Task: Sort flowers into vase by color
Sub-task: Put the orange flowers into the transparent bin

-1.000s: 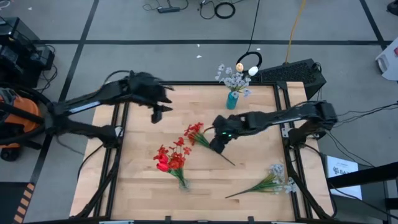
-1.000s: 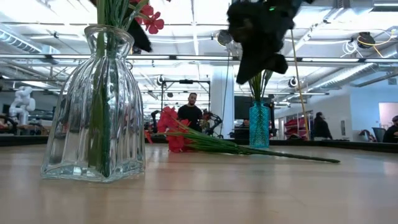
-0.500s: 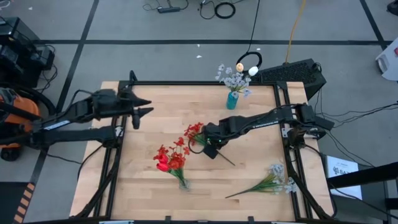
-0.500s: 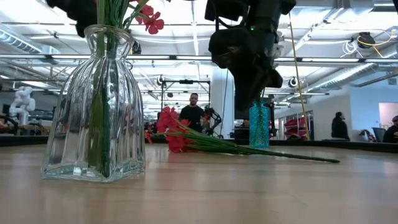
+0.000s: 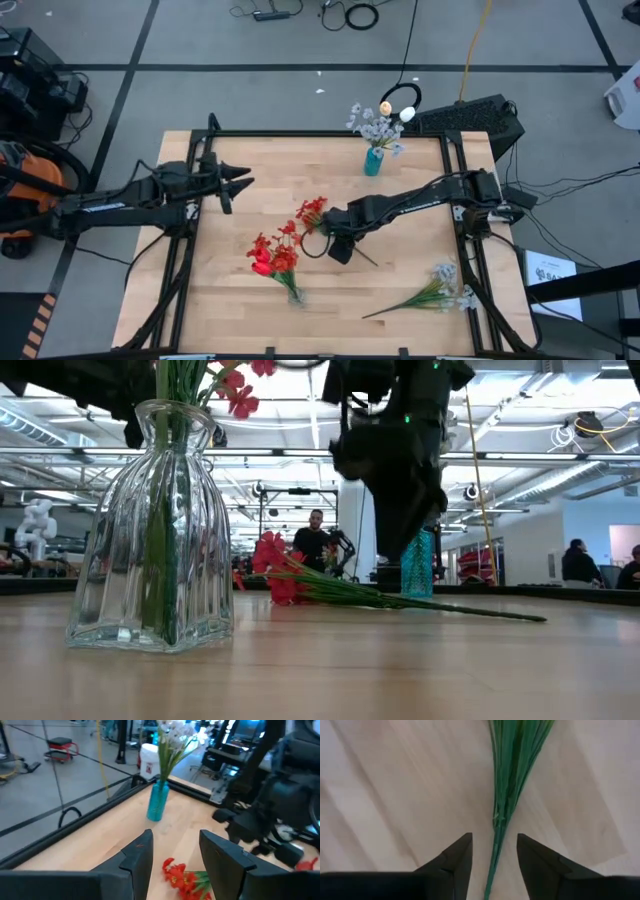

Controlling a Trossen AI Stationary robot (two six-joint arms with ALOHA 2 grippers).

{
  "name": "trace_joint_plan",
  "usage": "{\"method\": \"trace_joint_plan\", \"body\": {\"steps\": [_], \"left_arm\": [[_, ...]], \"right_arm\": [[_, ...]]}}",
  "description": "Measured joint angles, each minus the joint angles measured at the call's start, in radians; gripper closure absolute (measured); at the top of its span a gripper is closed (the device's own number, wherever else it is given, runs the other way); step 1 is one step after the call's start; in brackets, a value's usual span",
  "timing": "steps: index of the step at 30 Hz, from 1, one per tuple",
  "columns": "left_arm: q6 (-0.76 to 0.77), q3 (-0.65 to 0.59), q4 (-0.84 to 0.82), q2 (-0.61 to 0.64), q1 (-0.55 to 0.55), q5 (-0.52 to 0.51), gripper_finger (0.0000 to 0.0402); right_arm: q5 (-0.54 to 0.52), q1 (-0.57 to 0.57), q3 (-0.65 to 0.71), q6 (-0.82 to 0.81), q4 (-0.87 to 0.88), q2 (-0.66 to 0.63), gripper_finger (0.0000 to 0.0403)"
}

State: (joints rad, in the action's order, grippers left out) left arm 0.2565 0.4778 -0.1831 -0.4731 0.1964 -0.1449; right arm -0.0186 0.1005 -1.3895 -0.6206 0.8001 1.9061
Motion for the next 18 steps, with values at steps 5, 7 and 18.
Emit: {"method": "trace_joint_plan", "body": {"steps": [5,7,18], "left_arm": [[-0.026,-0.009,0.020,-0.018,-0.017,-0.072,0.0235],[-0.031,-0.009,0.020,-0.017,-0.018,-0.073,0.0235],[-0.034,-0.009,0.018,-0.017,-0.018,-0.074,0.0235]], "right_arm": [[0.023,0.000,0.000,0.005,-0.012,0.047,0.0246],[0.022,0.000,0.000,0.012,-0.013,0.067,0.0244],[-0.057,-0.008,-0.002,0.005,-0.040,0.151,0.0255]]}}
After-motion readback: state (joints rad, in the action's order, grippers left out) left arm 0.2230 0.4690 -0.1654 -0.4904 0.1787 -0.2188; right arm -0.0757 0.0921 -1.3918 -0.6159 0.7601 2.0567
